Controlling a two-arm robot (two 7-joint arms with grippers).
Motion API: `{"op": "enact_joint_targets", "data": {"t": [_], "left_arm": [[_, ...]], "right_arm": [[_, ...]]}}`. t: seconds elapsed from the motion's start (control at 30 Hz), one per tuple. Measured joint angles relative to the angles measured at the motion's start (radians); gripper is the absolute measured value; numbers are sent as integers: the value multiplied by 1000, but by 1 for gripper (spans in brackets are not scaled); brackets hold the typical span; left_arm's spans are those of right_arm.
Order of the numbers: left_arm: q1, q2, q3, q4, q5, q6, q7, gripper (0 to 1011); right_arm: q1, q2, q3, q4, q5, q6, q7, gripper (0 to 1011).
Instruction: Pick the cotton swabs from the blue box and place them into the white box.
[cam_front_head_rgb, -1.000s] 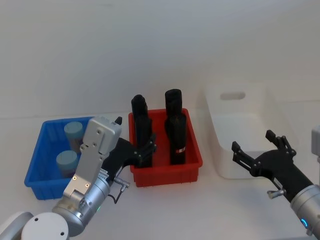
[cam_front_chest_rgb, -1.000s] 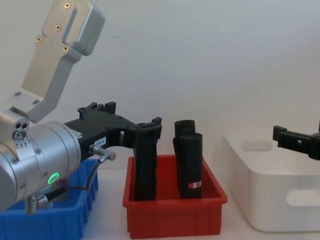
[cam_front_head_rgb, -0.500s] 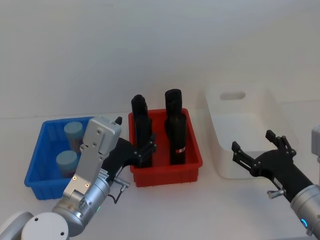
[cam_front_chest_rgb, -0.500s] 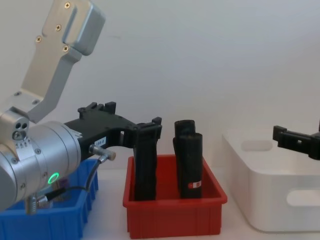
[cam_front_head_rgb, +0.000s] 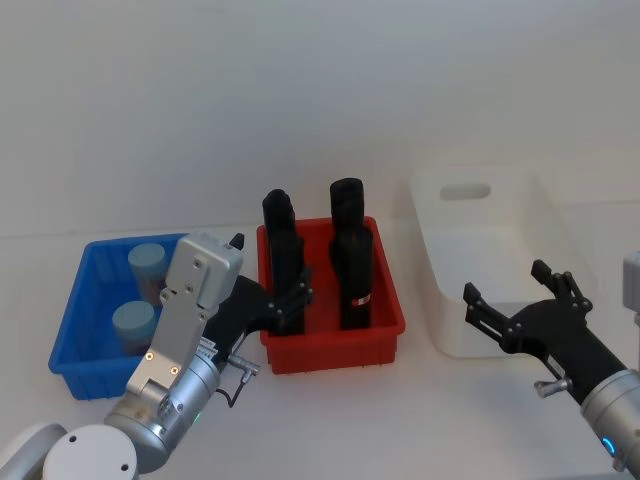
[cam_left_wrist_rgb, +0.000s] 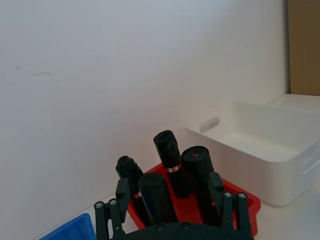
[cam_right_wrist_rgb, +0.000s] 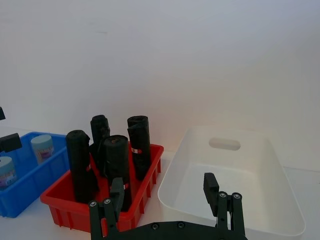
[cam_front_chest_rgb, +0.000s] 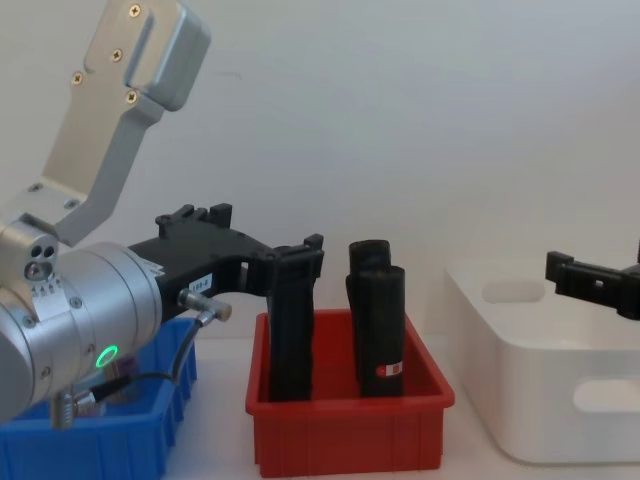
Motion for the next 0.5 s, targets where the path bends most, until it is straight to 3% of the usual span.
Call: {"op": "enact_joint_targets", "data": {"t": [0.5], "left_arm": [[-13,2,-19,19,-16,2,-2,1003]], "right_arm": [[0,0,0,0,0,0,0,1001]]}}
